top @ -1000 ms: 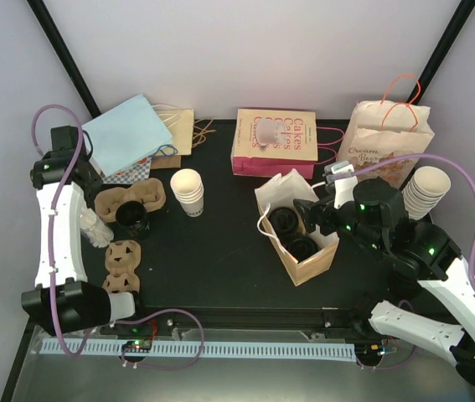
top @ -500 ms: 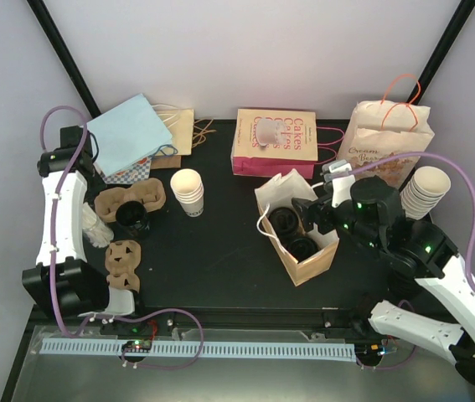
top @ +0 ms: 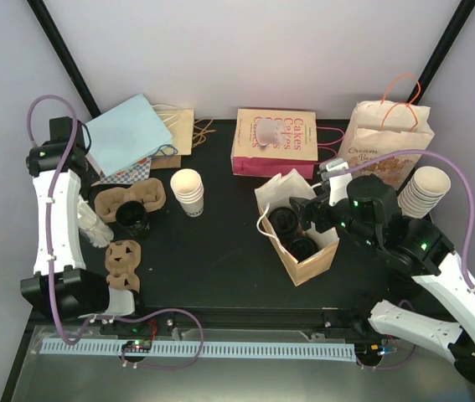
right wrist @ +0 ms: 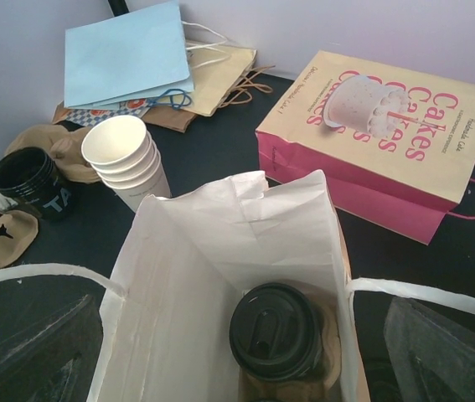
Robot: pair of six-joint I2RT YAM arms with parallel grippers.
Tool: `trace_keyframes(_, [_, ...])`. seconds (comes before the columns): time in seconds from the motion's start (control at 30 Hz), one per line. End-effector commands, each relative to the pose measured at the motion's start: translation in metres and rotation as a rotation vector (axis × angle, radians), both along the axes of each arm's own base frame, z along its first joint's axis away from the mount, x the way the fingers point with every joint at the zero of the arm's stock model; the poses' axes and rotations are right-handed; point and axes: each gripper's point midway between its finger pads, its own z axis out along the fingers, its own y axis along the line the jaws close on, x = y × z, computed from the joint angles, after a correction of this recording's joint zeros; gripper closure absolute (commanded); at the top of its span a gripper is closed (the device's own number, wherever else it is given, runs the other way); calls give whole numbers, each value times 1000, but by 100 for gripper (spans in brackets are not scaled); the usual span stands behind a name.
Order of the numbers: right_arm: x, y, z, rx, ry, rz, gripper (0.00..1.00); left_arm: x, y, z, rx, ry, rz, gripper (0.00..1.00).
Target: Pack the takeout coffee
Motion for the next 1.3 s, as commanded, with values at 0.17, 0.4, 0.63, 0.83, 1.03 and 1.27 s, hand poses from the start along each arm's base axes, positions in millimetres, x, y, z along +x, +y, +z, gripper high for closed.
trace_keyframes(0.17, [3, 4, -3, 3, 2, 5, 6, -8, -15, 39, -69, -137, 15, 98])
trace_keyframes(0.4, [4, 6, -7, -1, 11, 11, 6, -12, -23, 89, -56, -349, -12, 99])
trace_keyframes(0.63, [4, 9, -10, -8, 22, 19, 6, -26, -26, 147, 0, -564, -24, 98])
trace_keyframes(0.83, [5, 10, -12, -18, 28, 24, 6, -43, -29, 178, 38, -689, -24, 98])
trace_keyframes(1.03, [5, 9, -12, -26, 28, 23, 6, -49, -46, 200, 2, -802, -93, 98])
trace_keyframes(1.27, [6, 8, -15, -31, 35, 15, 6, -38, -69, 196, -113, -828, -196, 98])
